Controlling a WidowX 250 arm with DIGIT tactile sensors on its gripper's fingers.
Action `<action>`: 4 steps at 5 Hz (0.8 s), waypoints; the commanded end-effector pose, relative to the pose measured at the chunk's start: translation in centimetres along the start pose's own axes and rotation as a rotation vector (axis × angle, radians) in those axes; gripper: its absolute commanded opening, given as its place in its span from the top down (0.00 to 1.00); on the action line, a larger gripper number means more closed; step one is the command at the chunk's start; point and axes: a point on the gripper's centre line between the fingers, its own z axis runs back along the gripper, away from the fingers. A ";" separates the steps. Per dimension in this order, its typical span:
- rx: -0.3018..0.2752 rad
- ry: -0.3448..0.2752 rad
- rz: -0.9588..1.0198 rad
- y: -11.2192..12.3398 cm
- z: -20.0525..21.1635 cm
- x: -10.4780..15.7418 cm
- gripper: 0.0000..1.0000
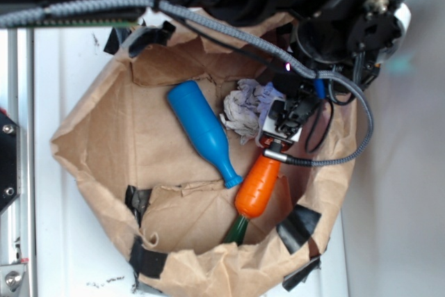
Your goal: Grab the white paper.
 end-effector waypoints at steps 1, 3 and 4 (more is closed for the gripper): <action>0.044 -0.097 -0.071 -0.9 4.9 -2.0 0.00; 0.064 -0.037 -0.107 -1.7 2.8 -2.8 0.00; 0.086 -0.036 -0.110 -1.7 0.9 -2.4 0.00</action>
